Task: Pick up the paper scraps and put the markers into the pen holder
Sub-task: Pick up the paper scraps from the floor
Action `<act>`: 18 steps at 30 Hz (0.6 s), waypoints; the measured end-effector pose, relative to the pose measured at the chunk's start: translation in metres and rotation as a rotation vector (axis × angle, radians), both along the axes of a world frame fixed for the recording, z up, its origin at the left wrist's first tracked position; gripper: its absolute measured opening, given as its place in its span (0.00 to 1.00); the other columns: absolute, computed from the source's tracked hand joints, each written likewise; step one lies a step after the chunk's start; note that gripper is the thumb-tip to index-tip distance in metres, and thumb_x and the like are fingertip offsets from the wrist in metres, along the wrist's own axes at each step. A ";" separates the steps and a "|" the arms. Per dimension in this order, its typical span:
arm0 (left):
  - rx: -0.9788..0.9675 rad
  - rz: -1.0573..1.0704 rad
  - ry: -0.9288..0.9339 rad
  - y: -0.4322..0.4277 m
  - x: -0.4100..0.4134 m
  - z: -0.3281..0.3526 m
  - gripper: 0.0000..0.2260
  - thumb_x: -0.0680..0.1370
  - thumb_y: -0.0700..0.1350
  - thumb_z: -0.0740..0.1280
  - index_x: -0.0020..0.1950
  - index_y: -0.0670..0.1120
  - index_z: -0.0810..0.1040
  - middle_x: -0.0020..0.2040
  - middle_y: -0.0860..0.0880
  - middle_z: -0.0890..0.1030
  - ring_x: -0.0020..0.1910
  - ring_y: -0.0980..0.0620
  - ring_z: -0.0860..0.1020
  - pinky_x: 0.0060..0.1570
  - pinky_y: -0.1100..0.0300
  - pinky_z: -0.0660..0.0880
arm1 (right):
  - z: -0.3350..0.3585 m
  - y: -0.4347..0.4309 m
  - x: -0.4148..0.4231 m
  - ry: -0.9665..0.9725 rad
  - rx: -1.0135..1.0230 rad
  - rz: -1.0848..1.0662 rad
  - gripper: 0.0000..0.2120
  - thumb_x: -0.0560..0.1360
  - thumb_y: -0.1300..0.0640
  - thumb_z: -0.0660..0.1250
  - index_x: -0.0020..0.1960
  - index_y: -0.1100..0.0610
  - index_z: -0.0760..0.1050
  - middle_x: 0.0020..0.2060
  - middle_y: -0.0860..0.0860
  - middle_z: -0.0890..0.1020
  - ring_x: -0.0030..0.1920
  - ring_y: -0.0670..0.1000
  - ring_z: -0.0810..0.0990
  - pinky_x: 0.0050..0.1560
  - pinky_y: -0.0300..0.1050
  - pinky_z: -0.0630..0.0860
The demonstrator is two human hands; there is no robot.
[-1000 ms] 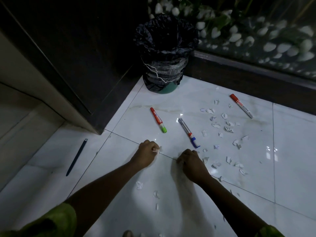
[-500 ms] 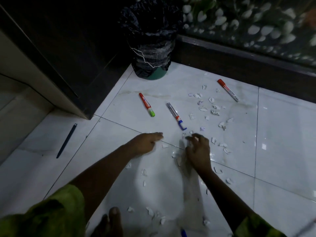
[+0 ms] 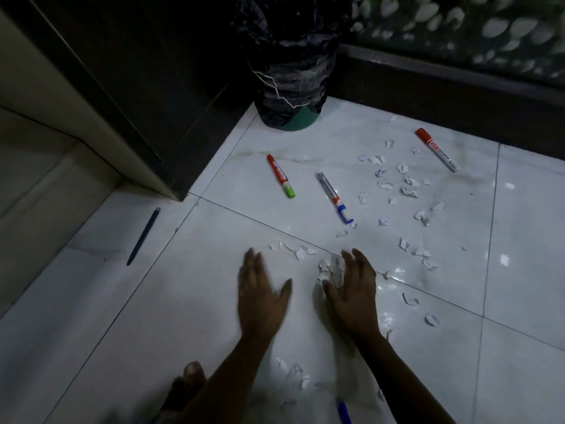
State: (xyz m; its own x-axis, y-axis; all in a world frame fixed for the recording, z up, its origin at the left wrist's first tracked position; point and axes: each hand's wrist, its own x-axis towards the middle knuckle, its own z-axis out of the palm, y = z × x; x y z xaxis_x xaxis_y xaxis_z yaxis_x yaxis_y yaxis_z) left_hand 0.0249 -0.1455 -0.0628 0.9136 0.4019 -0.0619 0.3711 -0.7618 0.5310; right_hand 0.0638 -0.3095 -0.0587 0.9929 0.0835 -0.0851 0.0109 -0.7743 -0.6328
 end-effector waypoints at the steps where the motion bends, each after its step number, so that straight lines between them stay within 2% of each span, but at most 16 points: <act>1: 0.029 -0.080 -0.003 -0.004 0.014 -0.001 0.36 0.73 0.58 0.63 0.74 0.40 0.58 0.76 0.41 0.59 0.74 0.44 0.60 0.72 0.51 0.62 | -0.005 -0.001 -0.003 -0.003 -0.055 0.016 0.37 0.69 0.38 0.57 0.72 0.57 0.61 0.72 0.60 0.63 0.72 0.59 0.61 0.70 0.52 0.58; 3: 0.126 -0.270 -0.002 -0.009 0.040 -0.005 0.35 0.74 0.62 0.56 0.75 0.42 0.57 0.76 0.42 0.59 0.75 0.46 0.60 0.71 0.53 0.60 | -0.014 -0.001 -0.007 -0.016 -0.142 0.050 0.38 0.70 0.36 0.59 0.74 0.55 0.55 0.74 0.57 0.60 0.74 0.58 0.57 0.70 0.51 0.53; 5: 0.264 -0.486 -0.016 -0.006 0.058 -0.014 0.31 0.76 0.61 0.54 0.74 0.45 0.58 0.75 0.43 0.62 0.75 0.46 0.61 0.71 0.52 0.62 | -0.019 -0.001 -0.006 -0.057 -0.210 0.079 0.38 0.71 0.36 0.57 0.74 0.54 0.53 0.75 0.57 0.59 0.74 0.57 0.56 0.70 0.52 0.53; 8: 0.395 -0.686 -0.136 0.002 0.066 -0.022 0.22 0.77 0.53 0.55 0.69 0.47 0.69 0.69 0.44 0.73 0.68 0.45 0.72 0.65 0.52 0.71 | -0.021 0.003 0.006 -0.122 -0.294 0.104 0.32 0.75 0.37 0.51 0.72 0.56 0.57 0.73 0.58 0.64 0.73 0.58 0.59 0.71 0.54 0.58; 10: 0.434 -0.709 -0.289 0.002 0.063 -0.024 0.15 0.77 0.50 0.58 0.60 0.47 0.76 0.60 0.44 0.80 0.59 0.46 0.78 0.57 0.54 0.75 | -0.021 0.004 0.015 -0.171 -0.308 0.110 0.28 0.76 0.42 0.54 0.70 0.58 0.60 0.70 0.60 0.68 0.71 0.58 0.61 0.70 0.55 0.64; 12: 0.493 -0.710 -0.362 0.001 0.060 -0.024 0.10 0.76 0.48 0.60 0.51 0.47 0.77 0.52 0.46 0.82 0.49 0.47 0.80 0.47 0.57 0.77 | -0.020 0.005 0.023 -0.212 -0.326 0.141 0.25 0.76 0.47 0.56 0.68 0.59 0.63 0.67 0.61 0.72 0.69 0.58 0.63 0.69 0.54 0.66; 15: 0.564 -0.734 -0.331 0.001 0.061 -0.023 0.04 0.74 0.47 0.64 0.41 0.47 0.73 0.39 0.49 0.80 0.35 0.50 0.77 0.34 0.59 0.72 | -0.019 0.008 0.037 -0.214 -0.373 0.244 0.23 0.76 0.47 0.55 0.67 0.58 0.67 0.66 0.61 0.73 0.68 0.61 0.69 0.66 0.57 0.68; 18: 0.582 -0.737 -0.221 -0.002 0.066 -0.020 0.11 0.68 0.47 0.73 0.34 0.49 0.71 0.29 0.51 0.75 0.27 0.53 0.74 0.25 0.61 0.67 | -0.016 0.012 0.048 -0.239 -0.394 0.273 0.20 0.76 0.48 0.55 0.62 0.57 0.72 0.61 0.59 0.77 0.62 0.62 0.75 0.61 0.55 0.73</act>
